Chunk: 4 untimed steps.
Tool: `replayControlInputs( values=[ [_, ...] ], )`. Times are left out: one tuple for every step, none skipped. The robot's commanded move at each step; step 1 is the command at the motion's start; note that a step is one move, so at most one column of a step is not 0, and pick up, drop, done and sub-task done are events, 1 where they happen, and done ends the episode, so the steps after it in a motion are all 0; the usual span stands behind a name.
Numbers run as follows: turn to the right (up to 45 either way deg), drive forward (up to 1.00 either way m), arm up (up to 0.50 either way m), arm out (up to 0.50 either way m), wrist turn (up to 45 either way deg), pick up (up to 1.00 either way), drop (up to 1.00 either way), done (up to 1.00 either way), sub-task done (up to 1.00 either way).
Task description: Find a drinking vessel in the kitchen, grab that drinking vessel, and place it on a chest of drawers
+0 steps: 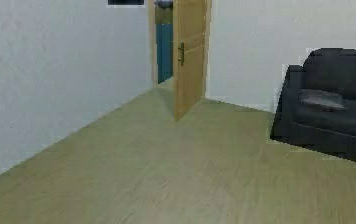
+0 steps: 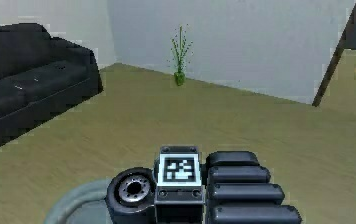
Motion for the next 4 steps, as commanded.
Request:
replayControlInputs(
  values=[
    [45.0, 0.0, 0.0, 0.0, 0.0, 0.0, 0.0, 0.0, 0.0],
    [45.0, 0.0, 0.0, 0.0, 0.0, 0.0, 0.0, 0.0, 0.0],
    [36.0, 0.0, 0.0, 0.0, 0.0, 0.0, 0.0, 0.0, 0.0],
    [0.0, 0.75, 0.0, 0.0, 0.0, 0.0, 0.0, 0.0, 0.0]
  ],
)
